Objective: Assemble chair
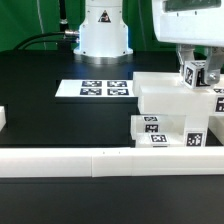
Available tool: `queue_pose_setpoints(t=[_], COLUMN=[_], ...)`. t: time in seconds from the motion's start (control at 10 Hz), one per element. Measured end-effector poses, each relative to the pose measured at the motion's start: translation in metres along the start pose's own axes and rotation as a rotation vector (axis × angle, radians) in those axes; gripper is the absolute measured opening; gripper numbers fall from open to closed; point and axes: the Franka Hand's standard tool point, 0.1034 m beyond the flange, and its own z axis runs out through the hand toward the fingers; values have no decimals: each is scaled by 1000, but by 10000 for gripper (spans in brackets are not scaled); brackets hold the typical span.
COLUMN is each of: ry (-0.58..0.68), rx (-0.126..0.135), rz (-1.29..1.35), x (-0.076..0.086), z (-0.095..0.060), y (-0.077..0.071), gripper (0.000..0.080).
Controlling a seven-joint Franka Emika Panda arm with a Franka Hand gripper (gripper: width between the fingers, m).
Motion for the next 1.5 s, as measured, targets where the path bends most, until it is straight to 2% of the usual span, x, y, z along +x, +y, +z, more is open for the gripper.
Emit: queue_pose_setpoints(t=[0.1, 0.2, 0.3, 0.5, 0.9, 1.2, 1.3, 1.5], ry=[0, 0, 1, 2, 8, -6, -9, -2], rx=[2, 2, 1, 0, -60, -121, -130, -127], rz=[-42, -64, -172, -338, -889, -1180, -1247, -1376], x=[0, 0, 0, 1, 0, 2, 2, 4], z=[-1, -1, -1, 0, -3, -3, -4, -3], y=[-2, -1, -1, -1, -2, -6, -6, -7], gripper=[576, 576, 636, 646, 649, 649, 649, 649])
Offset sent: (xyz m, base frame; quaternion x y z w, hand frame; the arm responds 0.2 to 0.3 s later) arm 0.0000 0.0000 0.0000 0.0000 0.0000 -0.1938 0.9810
